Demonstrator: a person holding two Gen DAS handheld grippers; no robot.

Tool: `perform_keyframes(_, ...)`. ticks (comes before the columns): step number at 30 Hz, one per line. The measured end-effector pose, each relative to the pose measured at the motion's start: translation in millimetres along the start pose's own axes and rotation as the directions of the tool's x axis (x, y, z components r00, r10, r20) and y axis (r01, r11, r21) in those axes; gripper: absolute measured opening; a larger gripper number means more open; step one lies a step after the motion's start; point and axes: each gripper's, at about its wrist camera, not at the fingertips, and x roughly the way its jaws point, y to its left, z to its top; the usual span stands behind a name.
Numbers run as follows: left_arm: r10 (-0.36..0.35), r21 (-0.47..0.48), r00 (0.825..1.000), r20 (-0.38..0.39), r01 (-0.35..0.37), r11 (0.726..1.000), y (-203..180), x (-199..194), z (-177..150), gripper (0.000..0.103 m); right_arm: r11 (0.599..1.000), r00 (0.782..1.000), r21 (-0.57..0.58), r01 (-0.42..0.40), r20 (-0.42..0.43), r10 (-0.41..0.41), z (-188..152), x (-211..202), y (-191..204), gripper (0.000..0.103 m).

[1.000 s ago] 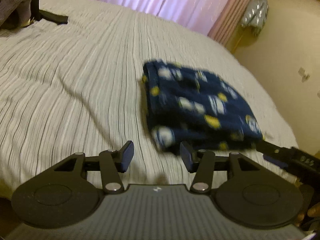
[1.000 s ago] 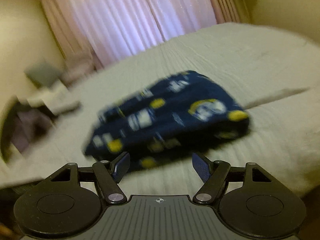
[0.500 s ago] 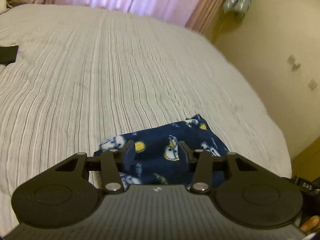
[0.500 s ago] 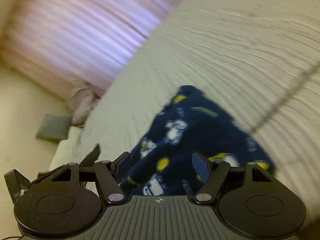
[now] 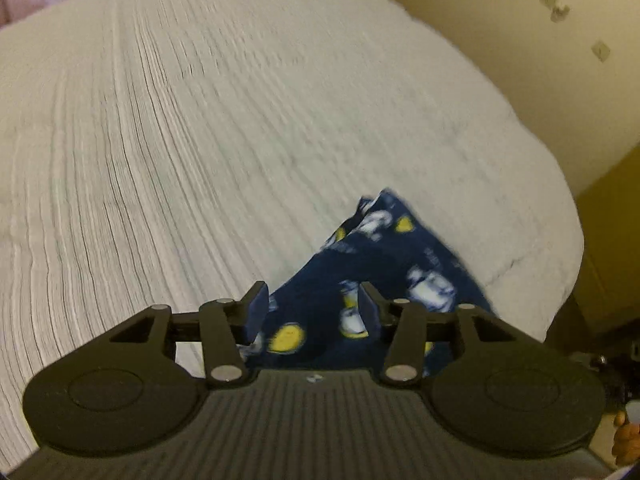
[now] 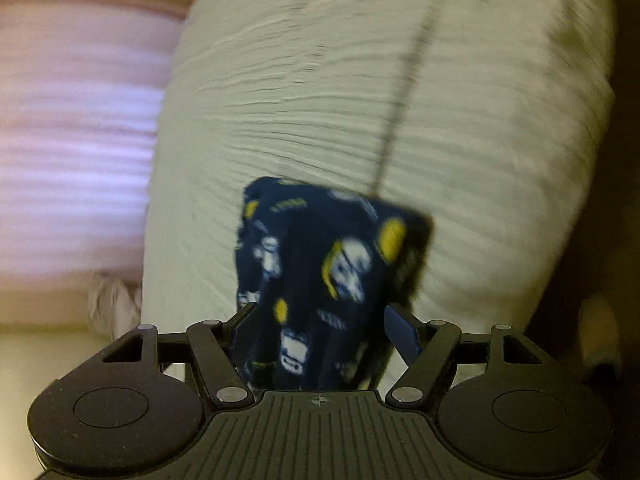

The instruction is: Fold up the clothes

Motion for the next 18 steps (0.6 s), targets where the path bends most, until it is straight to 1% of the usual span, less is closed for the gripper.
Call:
perform_keyframes(3,-0.071,0.040,0.992,-0.105,0.076,0.996,24,26,6,0.044,0.990,1.000,0.139,-0.012,0.030,0.008,-38,15,-17,0.072)
perform_keyframes(5,-0.091,0.058,0.983,-0.159,0.101,0.993,35,43,5,0.044,0.976,1.000,0.215,-0.022,0.026,0.017,-65,31,-25,0.072)
perform_keyframes(7,-0.110,0.068,0.975,-0.195,0.125,0.990,44,56,2,0.044,0.965,0.999,0.262,-0.030,0.036,0.021,-88,48,-29,0.072)
perform_keyframes(10,-0.145,0.076,0.960,-0.238,0.168,0.983,56,73,-3,0.044,0.960,0.996,0.274,-0.060,0.085,0.038,-106,63,-26,0.072)
perform_keyframes(11,-0.162,0.075,0.956,-0.245,0.186,0.980,59,79,-4,0.044,0.959,0.994,0.273,-0.072,0.104,0.045,-110,66,-24,0.069)
perform_keyframes(12,-0.178,0.071,0.951,-0.253,0.202,0.977,62,84,-5,0.044,0.959,0.991,0.272,-0.082,0.125,0.049,-112,70,-25,0.064)
perform_keyframes(13,-0.193,0.063,0.946,-0.260,0.216,0.974,65,88,-6,0.044,0.958,0.989,0.273,-0.086,0.142,0.048,-114,74,-25,0.056)
perform_keyframes(16,-0.235,0.048,0.934,-0.271,0.257,0.965,74,100,-6,0.044,0.955,0.982,0.282,-0.096,0.185,0.044,-121,86,-28,0.055)
perform_keyframes(18,-0.263,0.036,0.924,-0.277,0.283,0.958,79,104,-4,0.044,0.955,0.978,0.284,-0.084,0.205,0.025,-125,94,-28,0.055)
